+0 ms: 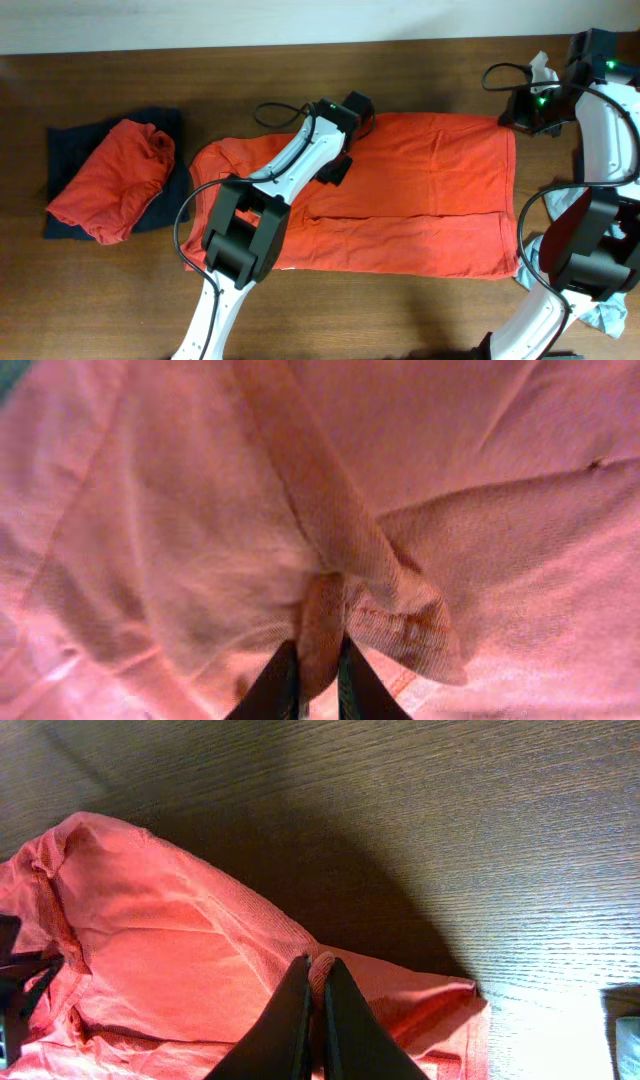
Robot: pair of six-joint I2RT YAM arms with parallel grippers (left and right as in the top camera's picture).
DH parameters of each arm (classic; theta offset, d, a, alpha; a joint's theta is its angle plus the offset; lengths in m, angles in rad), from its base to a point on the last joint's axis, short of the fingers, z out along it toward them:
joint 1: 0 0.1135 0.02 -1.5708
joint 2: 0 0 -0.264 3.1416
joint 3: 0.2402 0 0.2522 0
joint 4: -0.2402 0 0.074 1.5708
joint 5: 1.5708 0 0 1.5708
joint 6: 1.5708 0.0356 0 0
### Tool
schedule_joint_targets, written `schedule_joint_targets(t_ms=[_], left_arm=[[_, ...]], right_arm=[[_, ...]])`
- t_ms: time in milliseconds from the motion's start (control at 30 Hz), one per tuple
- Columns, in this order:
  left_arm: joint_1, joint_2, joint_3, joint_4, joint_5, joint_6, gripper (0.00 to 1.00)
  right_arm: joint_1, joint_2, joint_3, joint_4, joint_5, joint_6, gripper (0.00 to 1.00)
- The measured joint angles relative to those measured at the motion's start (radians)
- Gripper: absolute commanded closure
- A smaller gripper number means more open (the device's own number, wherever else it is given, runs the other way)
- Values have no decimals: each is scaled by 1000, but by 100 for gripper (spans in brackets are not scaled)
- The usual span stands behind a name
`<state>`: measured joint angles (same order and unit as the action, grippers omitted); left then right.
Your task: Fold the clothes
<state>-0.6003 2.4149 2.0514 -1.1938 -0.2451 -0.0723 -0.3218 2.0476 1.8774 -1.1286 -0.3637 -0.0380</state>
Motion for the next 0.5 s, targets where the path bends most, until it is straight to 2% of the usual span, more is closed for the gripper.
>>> schedule_joint_targets(t_ms=[500], left_arm=[[0,2,260,-213,-120,1,87]], right_arm=[[0,0,0,-11,33,0,96]])
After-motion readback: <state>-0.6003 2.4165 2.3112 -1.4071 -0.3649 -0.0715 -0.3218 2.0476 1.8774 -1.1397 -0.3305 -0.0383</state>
